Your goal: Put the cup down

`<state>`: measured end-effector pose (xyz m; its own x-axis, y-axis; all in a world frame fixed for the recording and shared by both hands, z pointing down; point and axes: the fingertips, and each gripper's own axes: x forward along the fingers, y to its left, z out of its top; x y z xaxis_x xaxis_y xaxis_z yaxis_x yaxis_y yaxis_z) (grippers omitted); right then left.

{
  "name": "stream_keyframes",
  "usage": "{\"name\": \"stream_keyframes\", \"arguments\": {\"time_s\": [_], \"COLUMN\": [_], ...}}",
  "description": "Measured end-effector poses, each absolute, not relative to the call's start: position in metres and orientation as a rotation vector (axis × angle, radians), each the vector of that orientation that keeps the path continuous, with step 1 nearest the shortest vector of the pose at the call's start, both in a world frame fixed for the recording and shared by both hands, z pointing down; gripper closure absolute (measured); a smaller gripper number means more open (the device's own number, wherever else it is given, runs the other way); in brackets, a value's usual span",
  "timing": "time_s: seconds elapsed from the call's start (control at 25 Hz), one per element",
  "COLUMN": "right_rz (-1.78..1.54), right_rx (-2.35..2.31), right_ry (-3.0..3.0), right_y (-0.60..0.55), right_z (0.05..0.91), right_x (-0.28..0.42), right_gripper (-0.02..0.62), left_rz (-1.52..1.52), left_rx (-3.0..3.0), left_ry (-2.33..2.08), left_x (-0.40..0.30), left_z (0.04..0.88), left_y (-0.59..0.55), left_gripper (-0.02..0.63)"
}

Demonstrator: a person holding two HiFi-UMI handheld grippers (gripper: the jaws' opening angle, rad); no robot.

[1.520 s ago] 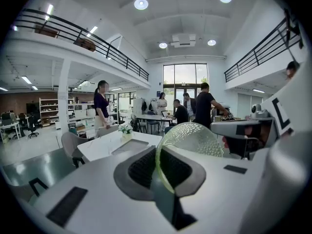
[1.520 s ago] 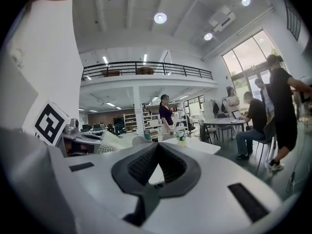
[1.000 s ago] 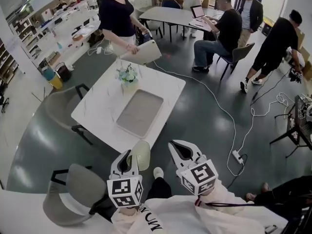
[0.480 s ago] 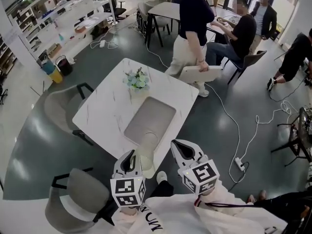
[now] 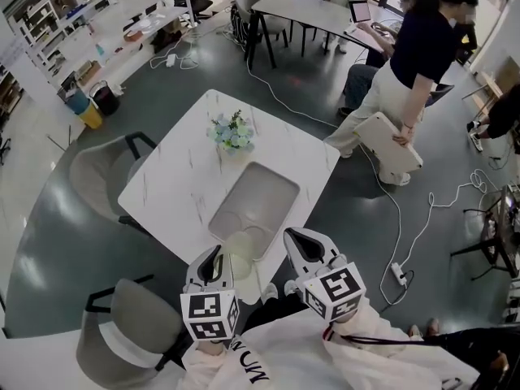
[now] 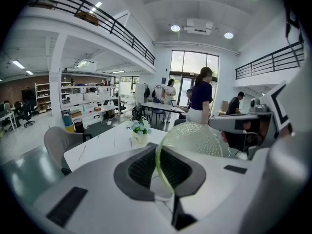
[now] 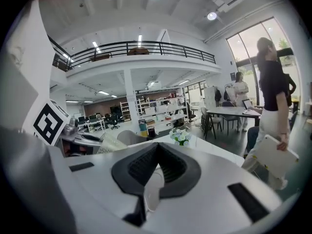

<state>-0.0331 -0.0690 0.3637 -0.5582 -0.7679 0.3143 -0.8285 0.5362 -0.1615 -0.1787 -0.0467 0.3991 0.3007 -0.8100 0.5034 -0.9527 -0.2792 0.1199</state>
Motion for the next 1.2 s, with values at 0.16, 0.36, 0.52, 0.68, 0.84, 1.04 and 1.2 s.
{"name": "stream_keyframes", "arguments": {"time_s": [0.16, 0.36, 0.52, 0.68, 0.84, 1.04, 1.2], "right_rz": [0.443, 0.451, 0.472, 0.493, 0.500, 0.514, 0.525], "right_rx": [1.335, 1.295, 1.242, 1.187, 1.135, 1.088, 1.079], "right_ry": [-2.580, -2.602, -2.624, -2.641, -2.658, -2.665, -2.657], "right_y": [-0.085, -0.109, -0.122, -0.134, -0.141, -0.146, -0.148], "right_z": [0.364, 0.362, 0.370, 0.378, 0.381, 0.388, 0.391], "right_x": [-0.033, -0.029, -0.026, -0.021, -0.016, -0.017, -0.022], "right_gripper": [0.591, 0.591, 0.591, 0.591, 0.591, 0.591, 0.591], "left_rz": [0.499, 0.516, 0.529, 0.541, 0.549, 0.571, 0.596], "left_rx": [2.165, 2.133, 2.092, 2.050, 2.002, 1.960, 1.952], "left_ry": [-1.581, -1.611, -1.644, -1.679, -1.716, -1.727, -1.705], "left_x": [-0.175, -0.171, -0.166, -0.160, -0.158, -0.156, -0.157], "left_z": [0.399, 0.396, 0.400, 0.406, 0.409, 0.417, 0.421], "left_y": [-0.059, -0.079, -0.088, -0.095, -0.096, -0.095, -0.097], "left_gripper": [0.572, 0.572, 0.572, 0.572, 0.572, 0.572, 0.572]}}
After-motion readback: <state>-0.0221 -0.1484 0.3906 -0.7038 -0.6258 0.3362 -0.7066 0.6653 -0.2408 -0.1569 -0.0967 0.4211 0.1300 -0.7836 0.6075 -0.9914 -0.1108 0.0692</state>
